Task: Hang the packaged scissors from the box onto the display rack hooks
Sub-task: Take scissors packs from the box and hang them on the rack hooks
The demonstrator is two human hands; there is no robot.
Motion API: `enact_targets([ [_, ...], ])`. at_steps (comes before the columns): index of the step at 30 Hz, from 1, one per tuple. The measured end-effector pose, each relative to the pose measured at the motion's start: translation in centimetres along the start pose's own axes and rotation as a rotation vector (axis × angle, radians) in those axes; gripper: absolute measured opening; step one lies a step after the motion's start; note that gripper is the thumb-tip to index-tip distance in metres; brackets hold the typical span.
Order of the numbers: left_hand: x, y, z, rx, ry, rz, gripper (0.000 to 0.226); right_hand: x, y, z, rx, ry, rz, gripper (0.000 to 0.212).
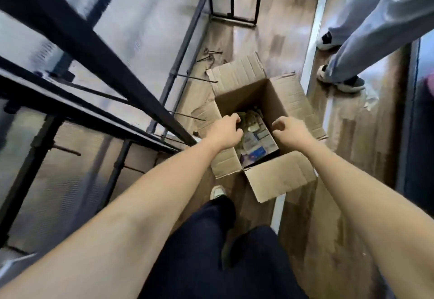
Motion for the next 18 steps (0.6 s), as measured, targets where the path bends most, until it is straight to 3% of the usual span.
enact_targets([
  [8, 3.1, 10.4, 10.4, 0.121, -0.097, -0.189, 0.047, -7.5, 9.2, 7.9, 0.117, -0.028, 0.093, 0.03],
  [18, 8.3, 20.4, 25.8, 0.035, -0.458, -0.601, 0.059, -14.9, 20.0, 20.0, 0.234, -0.03, 0.062, 0.043],
])
Point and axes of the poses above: each hand's wrist, its own y-axis towards the middle knuckle, its own z-axis out of the palm, x = y × z, the point moved 6 cm from there along y, towards the middle knuckle, and after that the axes turned 8 degrees about -x, right-handed, at the moved point
